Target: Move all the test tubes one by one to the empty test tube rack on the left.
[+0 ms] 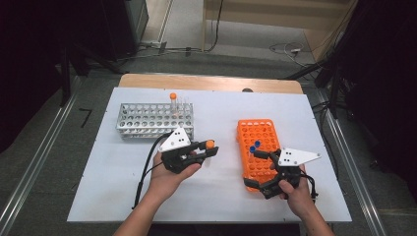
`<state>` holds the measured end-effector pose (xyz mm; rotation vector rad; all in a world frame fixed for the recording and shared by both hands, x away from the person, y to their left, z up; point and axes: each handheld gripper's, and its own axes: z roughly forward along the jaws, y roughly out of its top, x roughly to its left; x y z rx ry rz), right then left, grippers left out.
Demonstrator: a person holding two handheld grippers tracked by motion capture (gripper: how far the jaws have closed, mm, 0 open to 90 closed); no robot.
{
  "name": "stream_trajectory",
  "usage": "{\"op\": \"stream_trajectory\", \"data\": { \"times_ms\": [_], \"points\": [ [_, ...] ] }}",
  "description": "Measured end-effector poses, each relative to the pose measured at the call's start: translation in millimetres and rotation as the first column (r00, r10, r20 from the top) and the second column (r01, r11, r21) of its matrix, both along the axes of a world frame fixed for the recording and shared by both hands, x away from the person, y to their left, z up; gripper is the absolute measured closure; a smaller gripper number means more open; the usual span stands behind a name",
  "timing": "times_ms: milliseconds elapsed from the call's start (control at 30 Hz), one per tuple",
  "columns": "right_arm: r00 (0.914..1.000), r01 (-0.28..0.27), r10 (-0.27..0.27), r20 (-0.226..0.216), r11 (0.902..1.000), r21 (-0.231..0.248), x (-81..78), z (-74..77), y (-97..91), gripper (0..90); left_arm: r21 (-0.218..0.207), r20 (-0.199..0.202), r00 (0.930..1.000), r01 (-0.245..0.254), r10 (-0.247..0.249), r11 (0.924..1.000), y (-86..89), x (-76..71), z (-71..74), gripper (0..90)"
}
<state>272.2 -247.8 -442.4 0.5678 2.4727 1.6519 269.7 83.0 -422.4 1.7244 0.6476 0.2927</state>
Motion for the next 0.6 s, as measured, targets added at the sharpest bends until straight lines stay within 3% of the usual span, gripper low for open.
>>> {"op": "stream_trajectory", "data": {
  "times_ms": [233,600],
  "points": [
    [0.9993,0.037,-0.037,-0.008,0.9993,0.009,6.3,-1.1,-15.6,0.0,-0.004,0.007,0.9979,-0.064,0.064,0.9979,21.4,12.5,0.6,71.2],
    [0.9935,0.113,-0.113,-0.015,0.9931,0.031,15.6,-4.3,-39.6,0.0,0.002,0.018,0.9839,-0.178,0.178,0.9841,56.9,38.2,6.0,71.2]
  ]
}}
